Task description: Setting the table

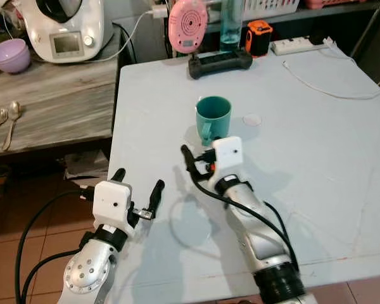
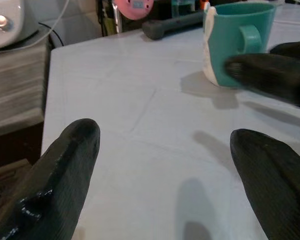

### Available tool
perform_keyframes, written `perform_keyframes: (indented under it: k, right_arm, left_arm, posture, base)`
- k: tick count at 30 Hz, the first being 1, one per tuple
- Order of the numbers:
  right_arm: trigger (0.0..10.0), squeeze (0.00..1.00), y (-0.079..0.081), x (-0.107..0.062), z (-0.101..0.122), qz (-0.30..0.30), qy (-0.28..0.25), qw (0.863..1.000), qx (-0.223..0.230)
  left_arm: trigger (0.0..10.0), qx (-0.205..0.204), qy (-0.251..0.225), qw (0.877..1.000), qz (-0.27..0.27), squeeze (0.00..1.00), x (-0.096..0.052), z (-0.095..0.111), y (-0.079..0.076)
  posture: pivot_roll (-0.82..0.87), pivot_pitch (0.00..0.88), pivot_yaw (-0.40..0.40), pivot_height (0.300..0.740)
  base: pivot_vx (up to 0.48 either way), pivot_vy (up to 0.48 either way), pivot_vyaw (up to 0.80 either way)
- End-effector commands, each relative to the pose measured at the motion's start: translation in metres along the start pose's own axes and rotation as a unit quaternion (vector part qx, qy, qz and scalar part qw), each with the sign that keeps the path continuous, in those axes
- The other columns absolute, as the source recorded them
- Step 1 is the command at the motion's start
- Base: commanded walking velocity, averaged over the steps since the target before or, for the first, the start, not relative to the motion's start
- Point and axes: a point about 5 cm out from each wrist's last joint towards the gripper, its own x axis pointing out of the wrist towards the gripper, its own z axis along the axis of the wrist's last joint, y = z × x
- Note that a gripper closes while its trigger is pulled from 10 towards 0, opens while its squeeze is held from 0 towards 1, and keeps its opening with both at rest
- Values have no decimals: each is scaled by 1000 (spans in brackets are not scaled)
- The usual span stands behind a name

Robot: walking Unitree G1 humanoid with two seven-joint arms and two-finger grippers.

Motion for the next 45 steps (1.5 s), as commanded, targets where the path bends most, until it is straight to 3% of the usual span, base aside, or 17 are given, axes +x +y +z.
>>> perform_keyframes:
  k: [1,5,12,20,31,37,45]
  right_arm:
    - [10000,0,11,5,1,12,-1,1000,4]
    - [10000,0,30,18,9,19,-10,999,29]
    - [10000,0,33,25,15,3,-22,999,22]
    - [10000,0,16,24,11,-33,-23,999,13]
    - [10000,0,-17,27,16,-90,-36,995,-1]
    - [10000,0,-39,20,17,-121,-42,992,-19]
    - [10000,0,-47,17,15,-132,-41,990,-34]
  left_arm:
    - [10000,2,6,1000,-6,0,-4,1,0]
    - [10000,3,7,1000,-13,0,-6,2,-1]
    - [10000,3,4,1000,-15,0,-4,4,-1]
    - [10000,-1,3,1000,-19,0,-3,5,-3]
    - [10000,0,2,1000,-25,0,0,4,-3]
    - [10000,1,2,1000,-26,0,2,4,-2]
    - [10000,1,-3,1000,-27,0,5,5,-2]
  posture:
    - [37,209,119,740]
    - [49,209,120,740]
    - [53,205,119,740]
    - [48,199,120,740]
    - [39,193,131,740]
    - [35,187,135,740]
    - [32,185,134,740]
  base:
    - [0,0,0]
    - [0,0,0]
    - [0,0,0]
    - [0,0,0]
    - [0,0,0]
    - [0,0,0]
    - [0,0,0]
